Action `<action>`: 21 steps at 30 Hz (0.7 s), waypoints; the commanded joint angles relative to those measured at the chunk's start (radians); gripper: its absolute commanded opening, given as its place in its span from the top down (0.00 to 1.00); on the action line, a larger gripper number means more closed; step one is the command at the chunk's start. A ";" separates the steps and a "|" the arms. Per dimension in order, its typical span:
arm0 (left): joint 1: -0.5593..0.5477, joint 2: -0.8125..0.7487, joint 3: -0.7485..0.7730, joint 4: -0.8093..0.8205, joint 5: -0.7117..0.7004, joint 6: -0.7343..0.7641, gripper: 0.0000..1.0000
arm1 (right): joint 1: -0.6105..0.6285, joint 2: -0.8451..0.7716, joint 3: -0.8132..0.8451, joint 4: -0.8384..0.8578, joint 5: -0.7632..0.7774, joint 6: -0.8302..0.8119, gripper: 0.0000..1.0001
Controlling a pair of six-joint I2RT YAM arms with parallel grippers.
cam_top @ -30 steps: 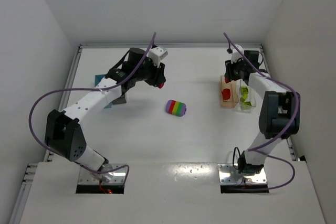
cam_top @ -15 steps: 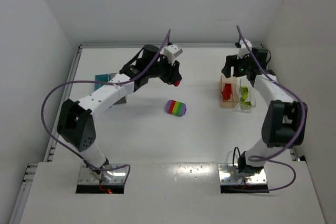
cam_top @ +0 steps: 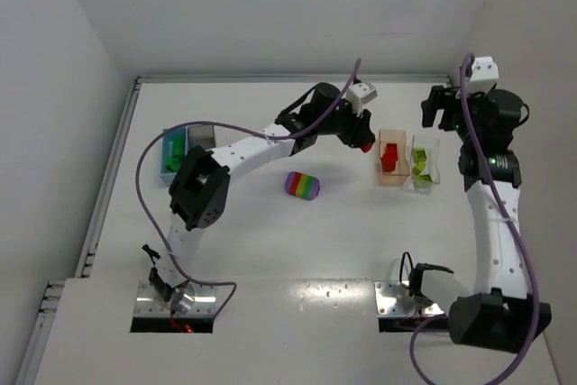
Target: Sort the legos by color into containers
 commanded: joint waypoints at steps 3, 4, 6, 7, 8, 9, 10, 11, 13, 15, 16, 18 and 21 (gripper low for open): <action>-0.002 0.194 0.192 0.164 0.048 -0.124 0.95 | -0.030 -0.083 -0.048 -0.145 0.101 0.019 0.21; -0.011 0.213 0.207 0.176 0.048 -0.137 0.95 | -0.030 -0.083 -0.048 -0.156 0.110 0.032 0.21; -0.021 0.248 0.241 0.202 0.039 -0.127 0.94 | -0.030 -0.098 -0.048 -0.167 0.110 0.042 0.21; -0.030 0.285 0.281 0.202 0.039 -0.127 0.92 | -0.039 -0.111 -0.048 -0.176 0.110 0.042 0.21; -0.030 0.306 0.305 0.213 0.027 -0.127 0.90 | -0.040 -0.111 -0.048 -0.176 0.110 0.042 0.21; -0.030 0.328 0.331 0.226 0.016 -0.127 0.89 | -0.040 -0.111 -0.048 -0.191 0.110 0.042 0.21; -0.030 0.349 0.383 0.236 0.016 -0.127 0.89 | -0.040 -0.111 -0.038 -0.201 0.110 0.042 0.21; -0.030 0.392 0.407 0.245 0.003 -0.152 0.88 | -0.040 -0.111 -0.038 -0.216 0.110 0.042 0.21; -0.021 0.424 0.451 0.285 -0.010 -0.174 0.88 | -0.040 -0.111 -0.027 -0.234 0.110 0.042 0.21; -0.021 0.461 0.471 0.320 -0.010 -0.174 0.88 | -0.040 -0.111 -0.027 -0.234 0.110 0.042 0.21; -0.021 0.472 0.482 0.320 -0.010 -0.183 0.88 | -0.040 -0.111 -0.027 -0.234 0.110 0.042 0.21; -0.021 0.490 0.494 0.346 -0.010 -0.193 0.88 | -0.049 -0.111 -0.027 -0.244 0.110 0.042 0.21; -0.021 0.524 0.517 0.375 -0.021 -0.193 0.86 | -0.049 -0.091 -0.027 -0.244 0.099 0.042 0.21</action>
